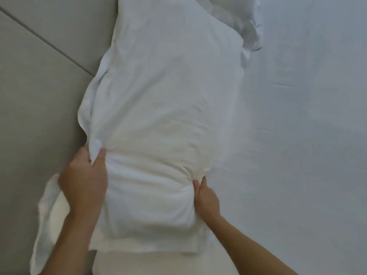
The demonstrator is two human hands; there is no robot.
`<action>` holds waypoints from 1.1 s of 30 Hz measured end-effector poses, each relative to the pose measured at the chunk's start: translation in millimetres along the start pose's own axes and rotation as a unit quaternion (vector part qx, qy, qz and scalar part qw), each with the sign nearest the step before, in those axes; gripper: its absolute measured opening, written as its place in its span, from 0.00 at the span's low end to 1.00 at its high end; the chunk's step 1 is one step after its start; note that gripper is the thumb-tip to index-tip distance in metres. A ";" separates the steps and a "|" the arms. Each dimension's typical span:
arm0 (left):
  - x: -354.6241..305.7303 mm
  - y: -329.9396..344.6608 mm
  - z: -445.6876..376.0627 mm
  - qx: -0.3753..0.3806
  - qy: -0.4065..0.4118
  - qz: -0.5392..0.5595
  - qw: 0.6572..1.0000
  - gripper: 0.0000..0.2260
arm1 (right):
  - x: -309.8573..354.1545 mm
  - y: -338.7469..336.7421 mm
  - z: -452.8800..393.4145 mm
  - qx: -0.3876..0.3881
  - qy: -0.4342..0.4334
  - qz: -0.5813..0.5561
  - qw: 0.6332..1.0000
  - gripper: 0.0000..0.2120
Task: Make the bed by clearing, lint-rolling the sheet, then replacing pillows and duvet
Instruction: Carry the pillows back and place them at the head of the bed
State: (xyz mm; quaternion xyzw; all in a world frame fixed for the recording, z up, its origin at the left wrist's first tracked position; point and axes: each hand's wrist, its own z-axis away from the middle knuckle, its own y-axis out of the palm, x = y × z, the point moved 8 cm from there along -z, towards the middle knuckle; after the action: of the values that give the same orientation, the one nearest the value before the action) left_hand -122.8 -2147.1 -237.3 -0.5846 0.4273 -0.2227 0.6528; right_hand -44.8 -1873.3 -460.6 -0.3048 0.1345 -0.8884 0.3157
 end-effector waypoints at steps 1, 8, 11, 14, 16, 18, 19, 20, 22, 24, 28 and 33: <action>10.2 11.6 1.4 0.021 -0.029 -0.026 0.999 0.12 | -2.4 1.5 -6.3 0.005 0.004 0.059 0.998 0.21; -23.0 11.7 20.2 -0.070 0.110 -0.032 0.991 0.21 | 14.0 -33.7 15.2 -0.181 -0.056 0.028 0.981 0.29; -81.8 29.4 45.4 -0.053 0.345 -0.080 0.934 0.22 | 65.0 -71.4 18.7 -0.280 -0.120 -0.128 0.944 0.36; -138.2 64.2 71.8 0.002 0.525 -0.109 0.844 0.20 | 143.0 -125.5 9.4 -0.336 -0.252 -0.140 0.897 0.27; -161.9 81.7 54.3 0.012 0.522 -0.124 0.844 0.21 | 178.4 -163.6 -6.5 -0.376 -0.292 -0.098 0.874 0.26; -155.0 96.5 26.5 0.024 0.494 -0.166 0.853 0.22 | 192.5 -168.7 -28.8 -0.367 -0.287 -0.047 0.883 0.26; -136.5 100.5 17.1 0.030 0.478 -0.180 0.859 0.22 | 192.3 -152.0 -38.4 -0.341 -0.288 -0.005 0.895 0.26; -110.4 101.0 12.9 0.034 0.459 -0.186 0.868 0.23 | 185.8 -124.2 -44.7 -0.311 -0.293 0.039 0.903 0.27; -47.2 91.0 13.8 0.034 0.414 -0.198 0.888 0.23 | 155.7 -57.2 -39.0 -0.259 -0.308 0.100 0.910 0.27; 9.9 74.2 20.4 0.035 0.357 -0.205 0.911 0.23 | 115.0 -0.8 -15.0 -0.225 -0.334 0.126 0.907 0.26; 63.0 45.8 36.7 0.026 0.307 -0.195 0.931 0.22 | 54.0 50.4 33.3 -0.172 -0.417 0.198 0.870 0.24; 82.5 24.9 68.2 0.004 0.220 -0.130 0.967 0.23 | 11.5 31.9 42.4 -0.179 -0.304 0.117 0.928 0.26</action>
State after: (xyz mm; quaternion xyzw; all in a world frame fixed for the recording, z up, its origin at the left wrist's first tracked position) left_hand -28.0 -2167.9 -288.9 -0.5687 0.4801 -0.4307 0.5105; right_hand -10.0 -1907.0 -436.2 -0.5937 0.2238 -0.6713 0.3831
